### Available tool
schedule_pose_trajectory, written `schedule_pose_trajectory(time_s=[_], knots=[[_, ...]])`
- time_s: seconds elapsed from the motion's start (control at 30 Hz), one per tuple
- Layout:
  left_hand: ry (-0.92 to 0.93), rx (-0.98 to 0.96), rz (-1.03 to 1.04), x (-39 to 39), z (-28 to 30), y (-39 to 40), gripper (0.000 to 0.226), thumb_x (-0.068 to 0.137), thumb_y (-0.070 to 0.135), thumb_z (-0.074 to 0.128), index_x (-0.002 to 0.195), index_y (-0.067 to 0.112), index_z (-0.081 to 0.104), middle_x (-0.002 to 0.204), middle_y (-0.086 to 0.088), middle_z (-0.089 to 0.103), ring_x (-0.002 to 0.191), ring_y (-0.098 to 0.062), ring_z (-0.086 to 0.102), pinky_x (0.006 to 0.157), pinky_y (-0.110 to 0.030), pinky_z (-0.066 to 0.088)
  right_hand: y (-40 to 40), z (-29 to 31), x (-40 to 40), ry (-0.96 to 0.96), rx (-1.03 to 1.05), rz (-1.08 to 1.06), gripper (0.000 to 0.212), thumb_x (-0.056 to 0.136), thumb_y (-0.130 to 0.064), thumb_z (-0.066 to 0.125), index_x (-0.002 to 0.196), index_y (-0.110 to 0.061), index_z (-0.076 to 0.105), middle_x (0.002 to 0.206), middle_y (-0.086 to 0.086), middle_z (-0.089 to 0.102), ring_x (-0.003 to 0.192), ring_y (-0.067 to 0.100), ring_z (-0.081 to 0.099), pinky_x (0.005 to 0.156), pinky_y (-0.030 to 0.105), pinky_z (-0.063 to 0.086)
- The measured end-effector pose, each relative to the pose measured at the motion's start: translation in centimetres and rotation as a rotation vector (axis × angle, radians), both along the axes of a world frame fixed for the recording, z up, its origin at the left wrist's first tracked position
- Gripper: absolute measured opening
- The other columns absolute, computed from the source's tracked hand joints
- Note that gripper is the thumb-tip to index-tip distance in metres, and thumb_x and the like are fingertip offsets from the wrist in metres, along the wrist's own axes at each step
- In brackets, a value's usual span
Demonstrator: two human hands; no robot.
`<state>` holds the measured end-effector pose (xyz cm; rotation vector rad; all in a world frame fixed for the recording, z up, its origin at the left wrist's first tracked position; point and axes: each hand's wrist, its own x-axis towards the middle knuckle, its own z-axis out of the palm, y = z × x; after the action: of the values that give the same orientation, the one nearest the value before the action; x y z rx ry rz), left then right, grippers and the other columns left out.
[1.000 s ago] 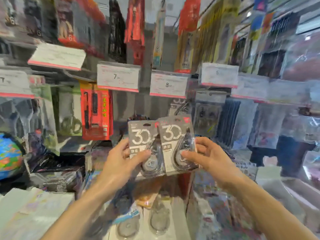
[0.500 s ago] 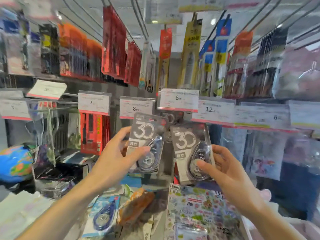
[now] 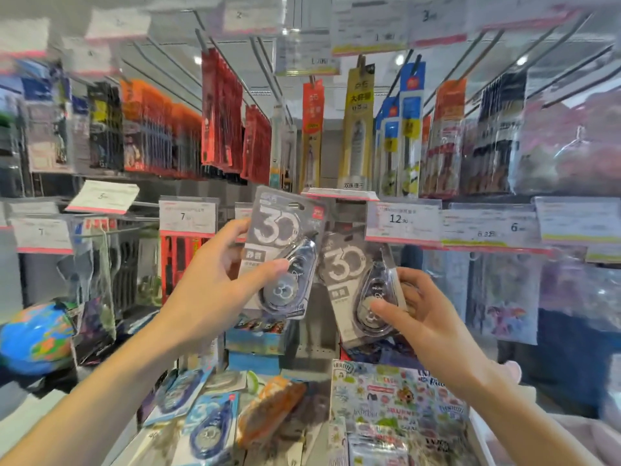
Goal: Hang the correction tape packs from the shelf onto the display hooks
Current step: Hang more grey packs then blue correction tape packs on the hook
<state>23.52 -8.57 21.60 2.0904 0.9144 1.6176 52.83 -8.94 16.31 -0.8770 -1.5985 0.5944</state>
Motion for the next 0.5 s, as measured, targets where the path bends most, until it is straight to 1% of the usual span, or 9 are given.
schedule_pose_trajectory(time_s=[0.07,0.13,0.2,0.27,0.33,0.37,0.43,0.5], knots=[[0.003,-0.001,-0.005,-0.2,0.2,0.1,0.053,0.079,0.052,0.077,0.129,0.047,0.058,0.117,0.018,0.077,0.106,-0.007,0.075,0.097,-0.045,0.055,0.2,0.3,-0.6,-0.017,0.011,-0.01,0.033,0.095,-0.037,0.075,0.122,-0.046,0.057,0.112,-0.013,0.077,0.102,0.007,0.076,0.083,0.016,0.058],[0.005,0.003,0.004,-0.4,0.3,0.1,0.052,0.079,0.054,0.076,0.128,0.049,0.058,0.118,0.019,0.077,0.106,-0.006,0.075,0.099,-0.047,0.055,0.5,0.6,-1.2,-0.03,0.026,-0.017,0.033,0.094,-0.043,0.074,0.12,-0.05,0.056,0.113,-0.012,0.077,0.104,0.01,0.075,0.085,0.026,0.06],[0.011,0.003,0.012,-0.7,0.2,0.2,0.051,0.079,0.056,0.076,0.126,0.051,0.058,0.119,0.02,0.076,0.107,-0.005,0.074,0.101,-0.048,0.054,0.8,0.8,-1.7,-0.031,0.038,-0.023,0.032,0.095,-0.043,0.072,0.121,-0.048,0.055,0.113,-0.013,0.077,0.104,0.01,0.075,0.09,0.031,0.059],[0.016,0.0,0.009,-0.8,0.2,0.3,0.049,0.079,0.056,0.076,0.125,0.053,0.058,0.118,0.02,0.077,0.106,-0.005,0.075,0.1,-0.047,0.054,1.1,0.9,-2.2,-0.024,0.038,-0.025,0.03,0.098,-0.038,0.071,0.123,-0.043,0.054,0.111,-0.018,0.077,0.102,0.007,0.076,0.087,0.03,0.06],[0.007,-0.003,0.006,-0.9,0.1,0.4,0.047,0.079,0.055,0.076,0.123,0.055,0.058,0.116,0.02,0.077,0.104,-0.005,0.075,0.098,-0.045,0.055,1.3,1.0,-2.6,-0.02,0.039,-0.024,0.031,0.099,-0.036,0.069,0.125,-0.04,0.053,0.111,-0.023,0.076,0.102,0.004,0.075,0.082,0.023,0.06],[0.004,-0.002,0.011,-0.9,0.1,0.5,0.048,0.079,0.056,0.076,0.123,0.054,0.058,0.115,0.02,0.078,0.104,-0.005,0.075,0.098,-0.045,0.055,1.3,1.1,-2.8,-0.018,0.039,-0.024,0.033,0.099,-0.036,0.069,0.128,-0.038,0.052,0.112,-0.025,0.076,0.103,0.002,0.075,0.081,0.022,0.06],[-0.005,-0.004,0.018,-1.0,-0.1,0.6,0.05,0.078,0.057,0.076,0.125,0.052,0.058,0.115,0.02,0.077,0.104,-0.005,0.075,0.098,-0.044,0.055,1.3,1.2,-3.1,-0.01,0.037,-0.026,0.038,0.099,-0.036,0.069,0.133,-0.035,0.051,0.113,-0.025,0.076,0.105,0.001,0.074,0.086,0.025,0.058],[-0.011,-0.008,0.023,-1.1,-0.3,0.9,0.053,0.078,0.057,0.075,0.127,0.051,0.057,0.117,0.021,0.077,0.106,-0.004,0.074,0.099,-0.044,0.054,1.4,1.2,-3.4,-0.002,0.032,-0.036,0.041,0.099,-0.035,0.069,0.135,-0.036,0.05,0.114,-0.023,0.076,0.105,0.003,0.075,0.091,0.03,0.058]])
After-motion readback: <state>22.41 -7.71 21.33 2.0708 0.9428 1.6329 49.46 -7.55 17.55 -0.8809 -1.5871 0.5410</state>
